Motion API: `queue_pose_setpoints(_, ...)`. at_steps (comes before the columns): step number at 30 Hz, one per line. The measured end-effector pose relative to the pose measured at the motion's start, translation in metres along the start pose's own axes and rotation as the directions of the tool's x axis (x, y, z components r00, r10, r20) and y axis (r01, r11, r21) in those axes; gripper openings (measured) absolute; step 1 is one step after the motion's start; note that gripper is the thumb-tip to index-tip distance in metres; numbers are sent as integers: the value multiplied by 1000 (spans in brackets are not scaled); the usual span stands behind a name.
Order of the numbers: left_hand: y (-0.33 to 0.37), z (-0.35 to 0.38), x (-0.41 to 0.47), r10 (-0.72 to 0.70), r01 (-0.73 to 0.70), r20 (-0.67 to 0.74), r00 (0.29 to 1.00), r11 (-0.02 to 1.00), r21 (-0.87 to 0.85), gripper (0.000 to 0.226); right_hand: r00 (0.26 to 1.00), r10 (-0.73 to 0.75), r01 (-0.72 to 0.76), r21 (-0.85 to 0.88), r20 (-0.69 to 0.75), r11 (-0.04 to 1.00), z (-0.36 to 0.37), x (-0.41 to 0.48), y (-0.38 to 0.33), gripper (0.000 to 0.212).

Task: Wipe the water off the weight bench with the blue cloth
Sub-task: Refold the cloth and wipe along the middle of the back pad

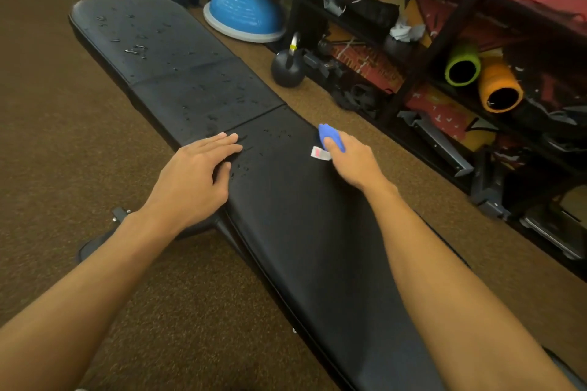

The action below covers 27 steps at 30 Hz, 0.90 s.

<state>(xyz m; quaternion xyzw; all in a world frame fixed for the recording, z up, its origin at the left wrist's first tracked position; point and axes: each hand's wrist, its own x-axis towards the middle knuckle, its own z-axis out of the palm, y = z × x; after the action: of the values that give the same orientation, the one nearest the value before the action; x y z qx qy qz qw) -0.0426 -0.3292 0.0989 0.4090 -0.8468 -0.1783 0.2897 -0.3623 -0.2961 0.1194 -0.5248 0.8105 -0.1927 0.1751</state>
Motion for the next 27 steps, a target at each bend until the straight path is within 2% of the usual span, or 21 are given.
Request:
queue_pose_setpoints(3, -1, 3, 2, 4, -4, -18, 1000, 1000, 12, 42, 995, 94, -96, 58, 38, 994, -17, -16, 32, 40)
queue_pose_setpoints(7, -5, 8, 4, 27, -26, -47, 999, 999, 33, 41, 992, 125, -124, 38, -18, 992, -29, -55, 75, 34)
queue_pose_setpoints(14, -5, 14, 4, 52, -48, -87, 995, 998, 48, 37, 977, 200, -201, -1, -76, 980, -42, -93, 133, 34)
queue_pose_setpoints(17, -7, 14, 3, 63, -60, -76, 995, 997, 41, 42, 968, 229, -230, 2, -102, 973, -39, -85, 134, 37)
queue_pose_setpoints(21, -7, 15, 3, 69, -67, -64, 996, 997, 35, 47, 965, 261, -260, 47, -12, 964, -38, -54, 106, 52)
queue_pose_setpoints(25, -9, 16, 4, 62, -62, -41, 997, 998, 3, 46, 973, 206, -213, 65, 99, 975, -32, -11, 73, 47)
queue_pose_setpoints(27, -9, 18, 4, 49, -49, -38, 998, 999, -11, 44, 979, 164, -181, 137, 123, 974, -26, 6, 60, 45)
